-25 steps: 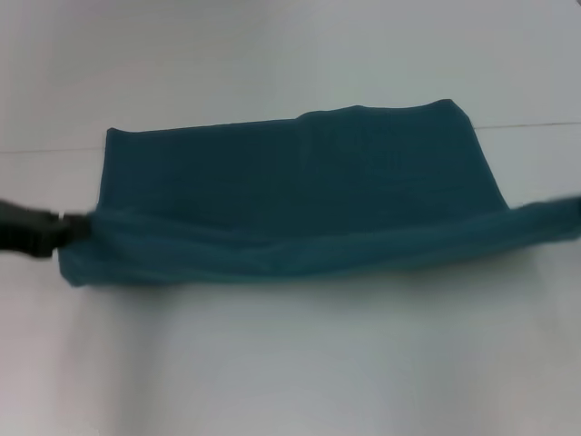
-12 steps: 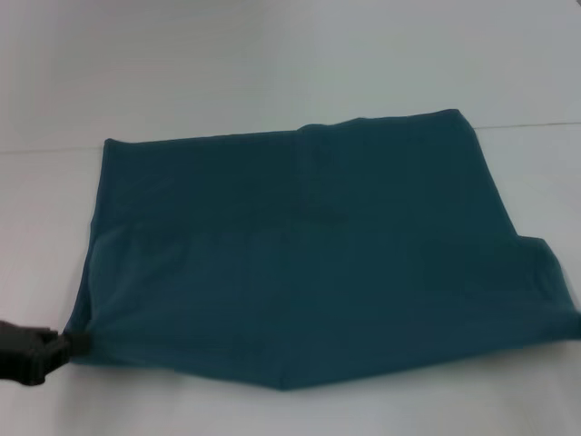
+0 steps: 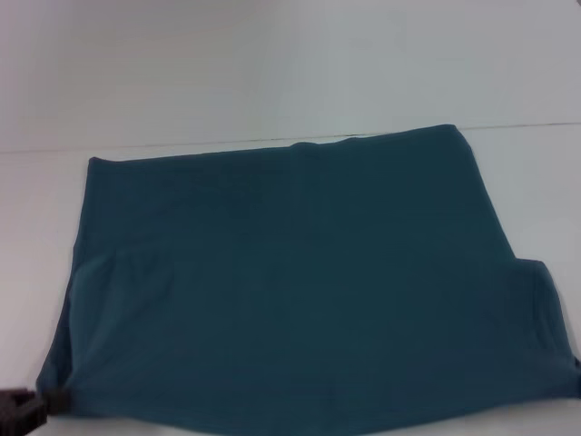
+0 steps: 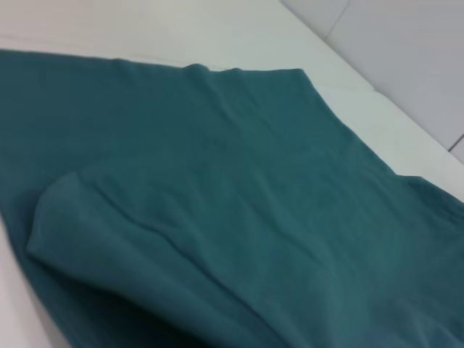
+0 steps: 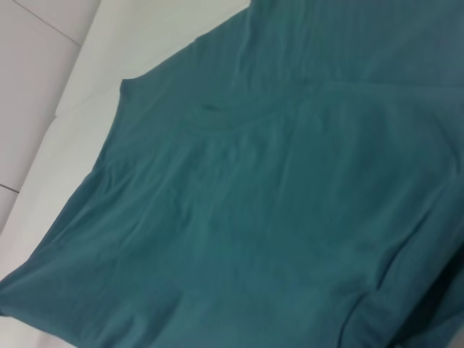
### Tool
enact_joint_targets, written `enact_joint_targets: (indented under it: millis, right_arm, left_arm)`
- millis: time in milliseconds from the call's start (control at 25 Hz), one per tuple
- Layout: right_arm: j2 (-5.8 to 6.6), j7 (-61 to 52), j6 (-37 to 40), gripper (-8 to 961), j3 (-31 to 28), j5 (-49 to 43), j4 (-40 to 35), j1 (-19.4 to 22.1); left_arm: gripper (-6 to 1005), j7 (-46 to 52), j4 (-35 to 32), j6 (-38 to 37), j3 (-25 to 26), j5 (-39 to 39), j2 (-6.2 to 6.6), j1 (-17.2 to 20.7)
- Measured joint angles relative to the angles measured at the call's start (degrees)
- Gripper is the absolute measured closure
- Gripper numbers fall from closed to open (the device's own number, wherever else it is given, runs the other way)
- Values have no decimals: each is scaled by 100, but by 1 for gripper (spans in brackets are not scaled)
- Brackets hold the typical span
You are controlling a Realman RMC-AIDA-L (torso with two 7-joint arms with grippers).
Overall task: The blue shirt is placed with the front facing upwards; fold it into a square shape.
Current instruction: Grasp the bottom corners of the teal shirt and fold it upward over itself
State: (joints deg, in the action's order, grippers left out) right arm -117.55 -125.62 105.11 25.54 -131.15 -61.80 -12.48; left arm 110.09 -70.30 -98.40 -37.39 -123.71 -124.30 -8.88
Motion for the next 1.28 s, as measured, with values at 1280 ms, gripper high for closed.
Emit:
enact_joint_targets:
  millis: [1280]
  right_arm:
    - [151,-166,-183,942,-970,79,562,-1123]
  left_arm:
    - [993,227,1319,171,486,-57,536,-1507]
